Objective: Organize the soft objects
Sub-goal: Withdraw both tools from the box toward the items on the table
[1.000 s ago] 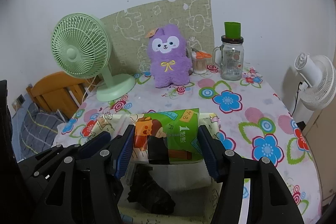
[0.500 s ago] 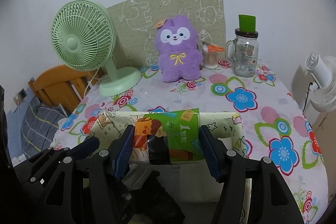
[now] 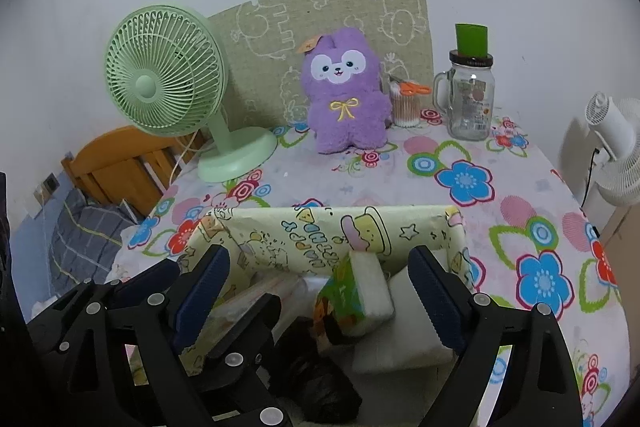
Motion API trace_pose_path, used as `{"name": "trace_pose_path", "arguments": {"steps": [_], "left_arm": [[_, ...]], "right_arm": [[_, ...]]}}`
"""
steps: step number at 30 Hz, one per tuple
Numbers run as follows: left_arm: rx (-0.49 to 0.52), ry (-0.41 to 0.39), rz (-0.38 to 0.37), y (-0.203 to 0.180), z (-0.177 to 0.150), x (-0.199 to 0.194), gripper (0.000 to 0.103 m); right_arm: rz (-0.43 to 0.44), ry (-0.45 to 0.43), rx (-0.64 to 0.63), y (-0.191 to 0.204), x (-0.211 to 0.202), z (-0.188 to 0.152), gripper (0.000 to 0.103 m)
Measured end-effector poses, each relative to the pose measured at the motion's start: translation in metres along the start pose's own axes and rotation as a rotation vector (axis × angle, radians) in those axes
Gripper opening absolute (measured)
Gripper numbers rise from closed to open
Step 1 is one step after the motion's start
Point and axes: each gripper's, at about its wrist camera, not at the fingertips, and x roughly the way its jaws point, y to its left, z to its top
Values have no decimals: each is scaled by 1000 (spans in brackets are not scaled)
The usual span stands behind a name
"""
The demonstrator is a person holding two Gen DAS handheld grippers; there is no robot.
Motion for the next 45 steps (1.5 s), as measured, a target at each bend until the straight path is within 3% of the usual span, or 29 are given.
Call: {"name": "trace_pose_path", "arguments": {"steps": [4,8,31,45], "left_arm": [[12,-36,15,-6,-2,-14,90],[21,-63,18,-11,-3,-28,94],[16,-131,14,-30,-26,-96,100],[2,-142,-7,-43,-55,-118,100]], "right_arm": [[-20,-19,-19,1,-14,0,93],[-33,-47,-23,1,-30,0,97],[-69,-110,-69,4,-111,-20,100],[-72,-120,-92,0,-142,-48,100]]}}
